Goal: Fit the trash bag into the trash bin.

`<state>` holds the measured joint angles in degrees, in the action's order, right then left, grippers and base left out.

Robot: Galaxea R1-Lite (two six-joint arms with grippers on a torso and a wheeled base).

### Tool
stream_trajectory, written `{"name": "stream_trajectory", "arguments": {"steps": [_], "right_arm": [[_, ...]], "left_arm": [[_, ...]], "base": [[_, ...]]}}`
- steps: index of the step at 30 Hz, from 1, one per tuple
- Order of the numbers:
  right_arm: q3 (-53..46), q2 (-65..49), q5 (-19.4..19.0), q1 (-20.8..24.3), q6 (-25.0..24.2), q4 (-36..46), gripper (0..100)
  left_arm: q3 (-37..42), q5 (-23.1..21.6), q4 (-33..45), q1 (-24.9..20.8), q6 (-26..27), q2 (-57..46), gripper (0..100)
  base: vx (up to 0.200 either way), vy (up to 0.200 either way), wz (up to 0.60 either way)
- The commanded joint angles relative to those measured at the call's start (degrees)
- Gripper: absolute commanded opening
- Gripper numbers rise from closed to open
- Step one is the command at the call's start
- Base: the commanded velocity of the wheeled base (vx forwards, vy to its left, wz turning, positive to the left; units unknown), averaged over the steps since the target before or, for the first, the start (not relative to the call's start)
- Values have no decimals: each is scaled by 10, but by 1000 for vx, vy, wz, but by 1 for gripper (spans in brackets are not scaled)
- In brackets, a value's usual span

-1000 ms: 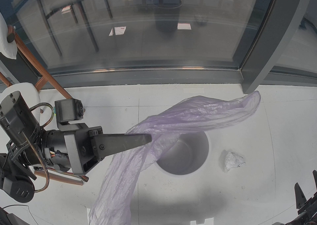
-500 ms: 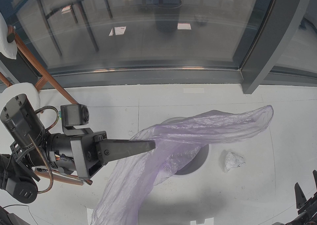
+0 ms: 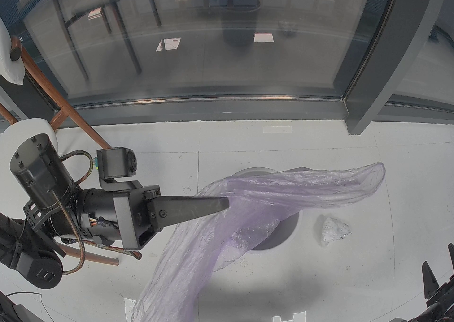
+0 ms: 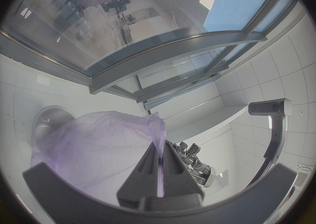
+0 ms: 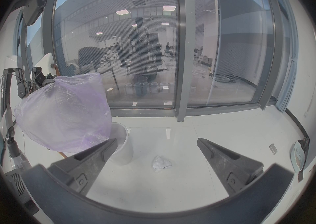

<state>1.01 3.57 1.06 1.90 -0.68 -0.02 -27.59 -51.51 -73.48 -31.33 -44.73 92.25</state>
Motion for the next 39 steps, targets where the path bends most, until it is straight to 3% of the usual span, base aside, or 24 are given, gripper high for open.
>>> {"name": "stream_trajectory", "arguments": {"steps": [1, 17, 29, 39], "right_arm": [[-10, 0, 0, 0, 1, -1, 100], [-10, 0, 0, -1, 0, -1, 100], [-10, -2, 0, -2, 0, -1, 100], [-10, -2, 0, -2, -1, -1, 100]], "left_arm": [[-16, 0, -3, 0, -3, 21, 0], [-135, -1, -6, -34, -4, 123, 0], [-159, 1, -6, -37, -8, 158, 0], [-155, 5, -6, -80, -15, 162, 0]], "base": [[0, 0, 0], [0, 0, 0], [0, 0, 0], [0, 0, 0]]}}
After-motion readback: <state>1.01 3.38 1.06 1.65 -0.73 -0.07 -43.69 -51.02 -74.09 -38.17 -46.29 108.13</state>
